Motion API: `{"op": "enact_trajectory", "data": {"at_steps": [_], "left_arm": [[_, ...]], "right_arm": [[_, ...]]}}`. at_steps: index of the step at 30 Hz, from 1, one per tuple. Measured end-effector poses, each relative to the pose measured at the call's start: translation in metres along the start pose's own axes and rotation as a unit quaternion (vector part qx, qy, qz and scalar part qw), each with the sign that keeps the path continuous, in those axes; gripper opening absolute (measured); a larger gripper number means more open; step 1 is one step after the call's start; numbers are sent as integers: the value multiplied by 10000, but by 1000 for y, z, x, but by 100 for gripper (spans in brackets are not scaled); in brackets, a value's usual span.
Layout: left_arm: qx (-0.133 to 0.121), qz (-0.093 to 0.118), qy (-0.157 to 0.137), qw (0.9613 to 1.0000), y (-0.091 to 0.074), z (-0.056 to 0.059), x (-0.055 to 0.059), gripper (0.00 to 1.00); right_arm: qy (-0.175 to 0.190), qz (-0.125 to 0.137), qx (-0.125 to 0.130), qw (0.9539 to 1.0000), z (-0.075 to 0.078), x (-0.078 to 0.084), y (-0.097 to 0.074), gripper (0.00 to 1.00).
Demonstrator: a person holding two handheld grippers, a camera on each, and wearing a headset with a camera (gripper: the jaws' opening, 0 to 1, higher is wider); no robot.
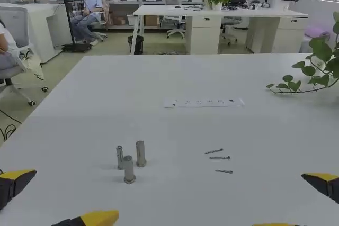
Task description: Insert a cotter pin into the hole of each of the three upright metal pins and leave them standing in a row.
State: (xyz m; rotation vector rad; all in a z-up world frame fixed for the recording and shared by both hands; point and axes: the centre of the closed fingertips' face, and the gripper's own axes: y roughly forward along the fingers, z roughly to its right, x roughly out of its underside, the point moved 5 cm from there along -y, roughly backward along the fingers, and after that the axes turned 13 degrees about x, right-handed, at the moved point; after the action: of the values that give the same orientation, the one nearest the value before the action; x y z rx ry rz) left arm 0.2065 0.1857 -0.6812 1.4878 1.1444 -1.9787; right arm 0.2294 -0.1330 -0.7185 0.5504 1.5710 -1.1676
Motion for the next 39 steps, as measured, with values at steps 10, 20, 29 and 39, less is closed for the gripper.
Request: {"op": "enact_trajectory", "data": {"at_steps": [10, 20, 29, 39], "left_arm": [[16, -51, -29, 10000, 1, 2, 5, 81], [51, -98, -28, 9999, 3, 3, 7, 79], [66, -56, -12, 10000, 4, 1, 6, 76], [56, -30, 12, 10000, 5, 1, 4, 75]], "right_arm": [[30, 117, 13, 9999, -3, -6, -1, 90], [-108, -9, -45, 9999, -4, -9, 4, 91], [-80, -21, -41, 10000, -4, -9, 8, 91], [-57, -16, 19, 10000, -1, -9, 8, 89]]}}
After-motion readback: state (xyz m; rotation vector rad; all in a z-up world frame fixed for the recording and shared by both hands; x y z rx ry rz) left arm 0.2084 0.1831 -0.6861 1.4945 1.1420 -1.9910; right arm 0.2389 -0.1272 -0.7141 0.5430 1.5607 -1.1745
